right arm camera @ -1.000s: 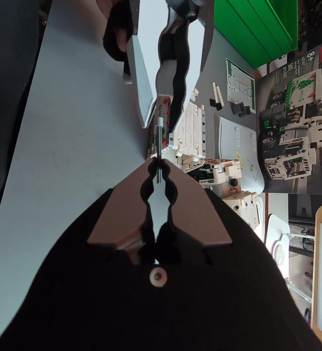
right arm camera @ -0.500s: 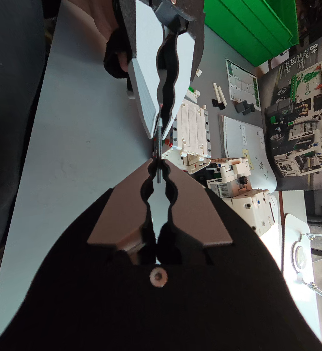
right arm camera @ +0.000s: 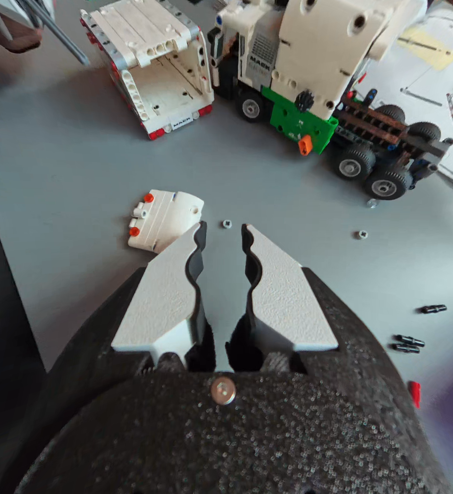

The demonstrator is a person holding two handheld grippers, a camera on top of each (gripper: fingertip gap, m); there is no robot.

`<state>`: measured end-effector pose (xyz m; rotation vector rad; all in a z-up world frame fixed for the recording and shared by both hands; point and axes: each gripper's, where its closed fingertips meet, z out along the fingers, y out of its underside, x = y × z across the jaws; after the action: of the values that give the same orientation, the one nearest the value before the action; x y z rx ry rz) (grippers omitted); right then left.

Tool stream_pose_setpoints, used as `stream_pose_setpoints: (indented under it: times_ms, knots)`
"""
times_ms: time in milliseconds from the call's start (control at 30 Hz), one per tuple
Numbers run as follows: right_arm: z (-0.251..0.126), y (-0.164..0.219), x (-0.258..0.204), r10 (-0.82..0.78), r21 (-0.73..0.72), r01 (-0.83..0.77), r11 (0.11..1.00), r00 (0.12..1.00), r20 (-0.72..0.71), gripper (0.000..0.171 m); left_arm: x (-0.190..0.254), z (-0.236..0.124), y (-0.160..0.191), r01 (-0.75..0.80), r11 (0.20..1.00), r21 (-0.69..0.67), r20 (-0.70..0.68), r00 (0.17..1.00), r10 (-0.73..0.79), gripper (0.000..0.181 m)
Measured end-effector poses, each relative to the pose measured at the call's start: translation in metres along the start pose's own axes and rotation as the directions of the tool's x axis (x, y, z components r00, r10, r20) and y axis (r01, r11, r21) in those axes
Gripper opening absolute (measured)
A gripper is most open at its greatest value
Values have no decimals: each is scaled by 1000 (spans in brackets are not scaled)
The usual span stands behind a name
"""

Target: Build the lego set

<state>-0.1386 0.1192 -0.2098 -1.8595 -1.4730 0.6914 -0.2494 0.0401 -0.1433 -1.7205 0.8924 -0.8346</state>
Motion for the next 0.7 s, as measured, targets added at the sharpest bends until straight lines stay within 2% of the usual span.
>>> stream_pose_setpoints:
  times_ms: [33, 200, 433, 533, 700]
  knots:
    - [2, 5, 2, 15, -4, -15, 1000, 1000, -11, 25, 0, 0, -1, 1, 1000, 1, -3, 1000, -1, 4]
    - [6, 12, 5, 30, 11, -29, 1000, 998, -48, 23, 0, 4, -2, 13, 1000, 7, -27, 1000, -13, 4]
    - [7, 11, 7, 102, 52, -99, 994, 993, -56, 22, 4, 12, 4, 106, 992, 70, -35, 994, -103, 4]
    - [6, 10, 14, 108, 67, -102, 993, 988, -108, 25, 2, 15, 7, 116, 990, 81, -10, 993, -116, 4]
    - [11, 14, 6, 95, 30, -93, 995, 991, -91, 22, -2, 12, 5, 102, 989, 109, 27, 994, -106, 4]
